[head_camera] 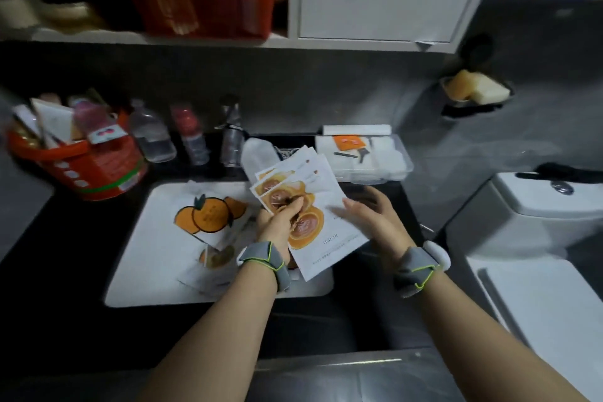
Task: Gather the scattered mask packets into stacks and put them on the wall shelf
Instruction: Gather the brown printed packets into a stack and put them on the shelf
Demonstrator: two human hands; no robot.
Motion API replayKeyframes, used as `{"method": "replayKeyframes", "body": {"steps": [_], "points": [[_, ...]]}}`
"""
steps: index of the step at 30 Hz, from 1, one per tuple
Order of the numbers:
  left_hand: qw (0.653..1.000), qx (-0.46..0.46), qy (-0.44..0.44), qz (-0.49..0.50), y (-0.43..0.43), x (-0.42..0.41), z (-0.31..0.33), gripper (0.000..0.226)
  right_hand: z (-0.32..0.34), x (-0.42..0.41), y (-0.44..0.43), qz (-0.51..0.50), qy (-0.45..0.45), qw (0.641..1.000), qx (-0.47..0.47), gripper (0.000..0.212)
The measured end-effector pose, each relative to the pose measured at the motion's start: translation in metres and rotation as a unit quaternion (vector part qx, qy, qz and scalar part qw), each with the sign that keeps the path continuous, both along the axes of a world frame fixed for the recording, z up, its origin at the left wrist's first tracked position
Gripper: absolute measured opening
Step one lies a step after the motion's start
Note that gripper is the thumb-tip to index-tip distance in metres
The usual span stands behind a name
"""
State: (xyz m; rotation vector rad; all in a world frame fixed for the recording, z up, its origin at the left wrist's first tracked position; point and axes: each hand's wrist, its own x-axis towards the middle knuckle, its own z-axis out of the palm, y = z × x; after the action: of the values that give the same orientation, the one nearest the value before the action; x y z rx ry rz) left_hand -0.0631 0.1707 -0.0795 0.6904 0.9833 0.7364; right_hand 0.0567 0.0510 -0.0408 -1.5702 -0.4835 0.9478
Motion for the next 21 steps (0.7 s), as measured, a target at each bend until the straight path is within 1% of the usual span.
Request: {"method": "replayKeyframes", "body": {"steps": [2, 4, 5, 7, 8, 10, 11, 13, 14, 15, 16, 17, 18, 21], "points": [[0.999, -0.021, -0.02, 0.019, -0.014, 0.02, -0.002, 0.042, -0.009, 0.008, -0.019, -0.058, 0.051, 0.996, 0.049, 0.111], [0.998, -0.02, -0.029, 0.048, -0.031, 0.042, -0.002, 0.044, -0.016, 0.014, -0.035, -0.105, 0.045, 0.989, 0.091, 0.122], [0.998, -0.018, -0.035, 0.056, -0.034, 0.046, -0.001, 0.045, -0.019, 0.01, -0.036, -0.126, 0.034, 0.987, 0.093, 0.127], [0.995, -0.026, -0.054, 0.075, -0.046, 0.059, 0.001, 0.043, -0.028, 0.011, -0.041, -0.162, 0.06, 0.98, 0.101, 0.126], [0.994, -0.03, -0.063, 0.082, -0.053, 0.065, 0.001, 0.041, -0.03, 0.012, -0.044, -0.169, 0.096, 0.974, 0.114, 0.123], [0.993, -0.039, -0.088, 0.074, -0.066, 0.075, 0.003, 0.038, -0.039, 0.016, -0.046, -0.162, 0.162, 0.963, 0.14, 0.116], [0.992, -0.046, -0.101, 0.065, -0.072, 0.079, 0.003, 0.037, -0.042, 0.021, -0.049, -0.146, 0.173, 0.962, 0.152, 0.11], [0.988, -0.054, -0.135, 0.049, -0.081, 0.081, 0.003, 0.034, -0.044, 0.032, -0.055, -0.072, 0.172, 0.966, 0.177, 0.094], [0.986, -0.058, -0.151, 0.037, -0.081, 0.079, 0.001, 0.034, -0.044, 0.037, -0.057, -0.038, 0.164, 0.969, 0.182, 0.081], [0.983, -0.06, -0.17, 0.021, -0.082, 0.078, -0.001, 0.036, -0.043, 0.043, -0.059, -0.021, 0.159, 0.971, 0.176, 0.068], [0.981, -0.062, -0.186, 0.009, -0.085, 0.078, -0.005, 0.038, -0.042, 0.052, -0.064, -0.015, 0.154, 0.973, 0.168, 0.061], [0.977, -0.062, -0.203, -0.01, -0.087, 0.077, -0.008, 0.039, -0.043, 0.059, -0.066, -0.015, 0.145, 0.976, 0.162, 0.059], [0.975, -0.058, -0.21, -0.03, -0.087, 0.076, -0.008, 0.035, -0.044, 0.066, -0.067, -0.01, 0.132, 0.978, 0.16, 0.06], [0.97, -0.012, -0.225, -0.088, -0.083, 0.07, -0.008, 0.01, -0.049, 0.079, -0.072, 0.008, 0.087, 0.983, 0.162, 0.065]]}}
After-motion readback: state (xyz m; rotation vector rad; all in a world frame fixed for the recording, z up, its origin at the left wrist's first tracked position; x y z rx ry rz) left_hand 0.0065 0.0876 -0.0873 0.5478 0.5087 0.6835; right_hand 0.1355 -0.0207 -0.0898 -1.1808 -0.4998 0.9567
